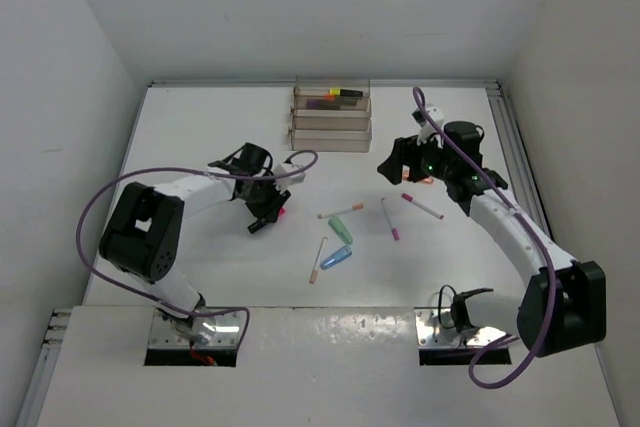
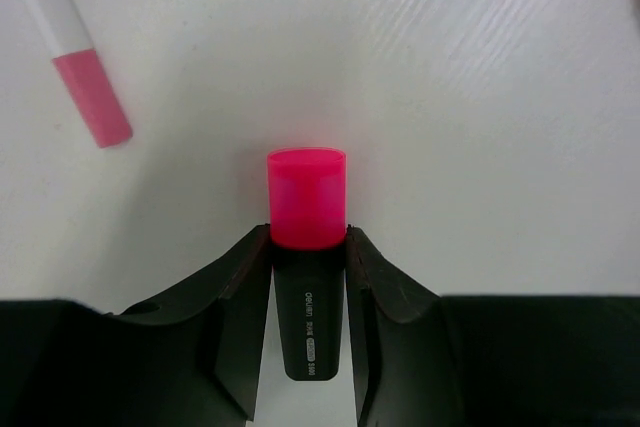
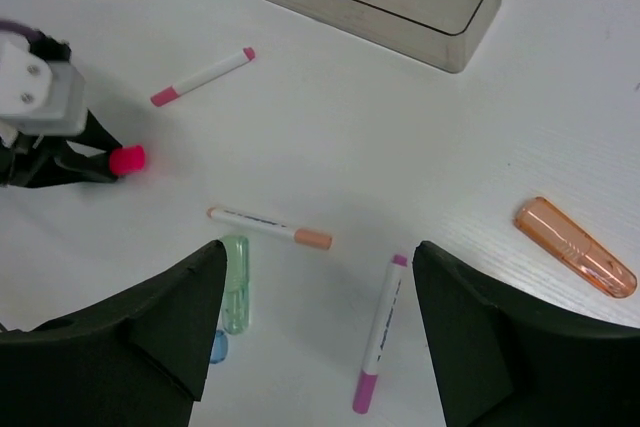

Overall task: Sort the stationery into containers
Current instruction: Pick up the pen from the center of the board, then place the stationery in the storage box.

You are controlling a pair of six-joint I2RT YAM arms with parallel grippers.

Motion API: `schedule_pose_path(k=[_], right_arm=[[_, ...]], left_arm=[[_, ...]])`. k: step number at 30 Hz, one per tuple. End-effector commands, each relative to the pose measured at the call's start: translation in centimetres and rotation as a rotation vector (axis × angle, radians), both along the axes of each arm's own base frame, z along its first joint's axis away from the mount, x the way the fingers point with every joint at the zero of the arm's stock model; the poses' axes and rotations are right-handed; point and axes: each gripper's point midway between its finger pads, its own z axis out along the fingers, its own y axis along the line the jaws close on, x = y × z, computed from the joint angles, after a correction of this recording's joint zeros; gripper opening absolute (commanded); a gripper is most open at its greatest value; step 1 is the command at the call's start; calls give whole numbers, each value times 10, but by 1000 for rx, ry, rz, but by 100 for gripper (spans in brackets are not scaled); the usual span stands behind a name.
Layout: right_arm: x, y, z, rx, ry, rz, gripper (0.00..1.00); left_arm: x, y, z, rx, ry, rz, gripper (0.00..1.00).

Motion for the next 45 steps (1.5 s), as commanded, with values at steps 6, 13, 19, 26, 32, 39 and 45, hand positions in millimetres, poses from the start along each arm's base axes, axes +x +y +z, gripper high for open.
schedule_pose_path(k=[6, 13, 19, 26, 32, 39, 45], right_arm=[[24, 77, 52, 4, -175, 257, 71], [39, 164, 96, 197, -155, 327, 65], [31, 223, 106, 229, -131, 418, 66], [38, 254, 97, 229, -73, 365, 70], [47, 272, 99, 275, -31, 333, 67], [57, 273, 88, 262, 41, 273, 37], [58, 268, 86, 213, -13, 293, 0]], left_arm=[[63, -32, 180, -461, -230, 286, 0], [83, -30, 240, -707, -124, 519, 0], [91, -22, 264, -840, -65, 614, 0], [91, -20, 271, -910, -21, 646, 0], [89, -21, 272, -931, -12, 646, 0], [89, -19, 275, -949, -16, 665, 0], [90, -18, 273, -966, -8, 670, 0]])
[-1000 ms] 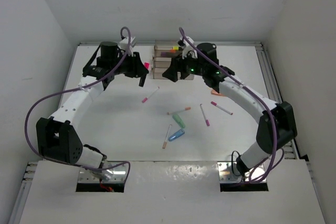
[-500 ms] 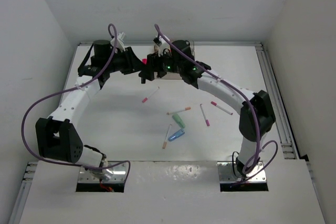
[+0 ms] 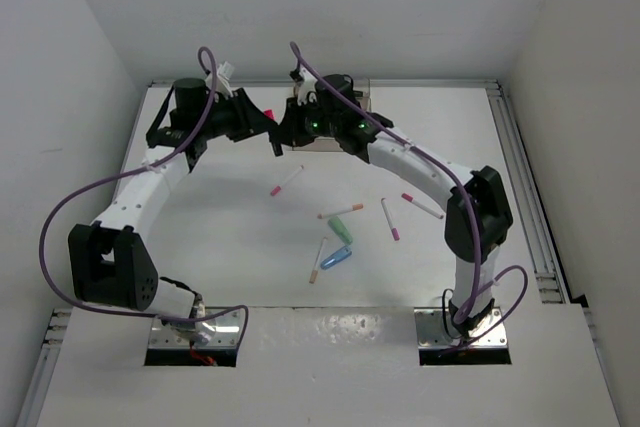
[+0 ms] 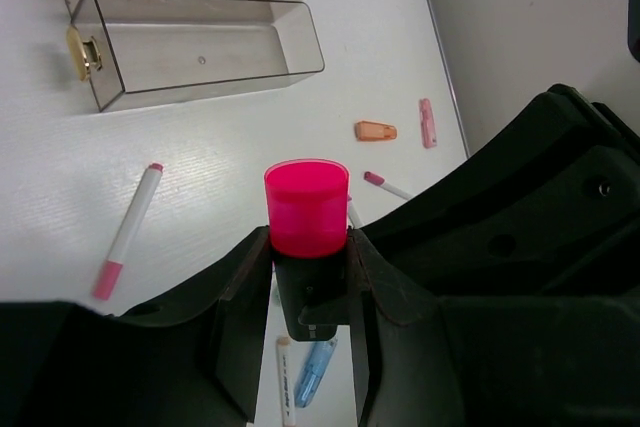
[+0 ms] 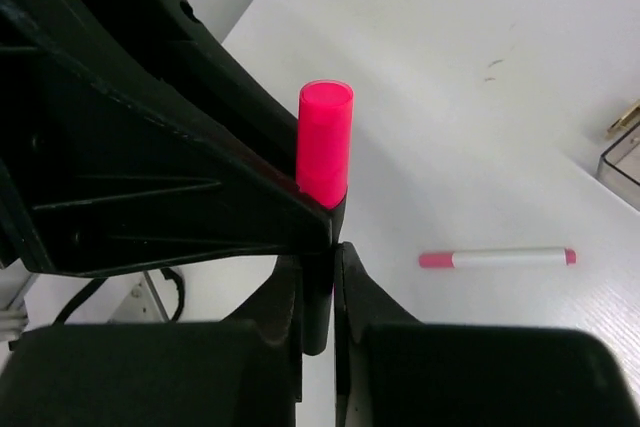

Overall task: Sort the stationery into containers
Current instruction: Place the stationery in the storage box.

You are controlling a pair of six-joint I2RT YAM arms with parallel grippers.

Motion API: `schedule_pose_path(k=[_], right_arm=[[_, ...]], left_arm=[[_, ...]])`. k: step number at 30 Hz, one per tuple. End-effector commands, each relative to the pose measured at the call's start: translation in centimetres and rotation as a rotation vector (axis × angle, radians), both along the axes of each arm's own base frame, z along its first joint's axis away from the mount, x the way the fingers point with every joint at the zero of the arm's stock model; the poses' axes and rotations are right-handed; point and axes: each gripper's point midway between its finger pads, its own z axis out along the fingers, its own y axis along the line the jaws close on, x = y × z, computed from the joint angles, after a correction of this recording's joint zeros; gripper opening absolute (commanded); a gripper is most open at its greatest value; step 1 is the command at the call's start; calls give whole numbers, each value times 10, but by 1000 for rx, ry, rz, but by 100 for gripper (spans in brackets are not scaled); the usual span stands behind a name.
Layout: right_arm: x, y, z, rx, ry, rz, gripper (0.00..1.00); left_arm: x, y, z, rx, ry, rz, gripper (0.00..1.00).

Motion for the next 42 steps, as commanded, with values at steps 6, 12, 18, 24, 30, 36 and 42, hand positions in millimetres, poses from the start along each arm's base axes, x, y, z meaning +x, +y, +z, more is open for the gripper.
schedule_pose_path(k=[6, 12, 18, 24, 30, 36, 42], right_arm=[[45, -37, 21, -116, -266, -24, 0], [123, -100, 3, -494, -786, 65, 0], [228, -152, -27, -758, -1041, 96, 0], [284, -157, -56, -846, -1183, 100, 0], [301, -150, -80, -850, -1211, 110, 1], [297, -151, -94, -825, -1179, 119, 59], [295, -150, -71, -794, -1206, 91, 72]], left_arm=[[10, 38, 13, 24, -31, 132, 99], [23, 79, 2, 247, -106, 206, 100], [19, 86, -35, 306, -57, 215, 100], [24, 83, -64, 296, 5, 199, 100], [23, 82, -83, 293, 42, 181, 100], [24, 83, -93, 285, 67, 174, 100], [26, 86, -91, 293, 52, 180, 100]])
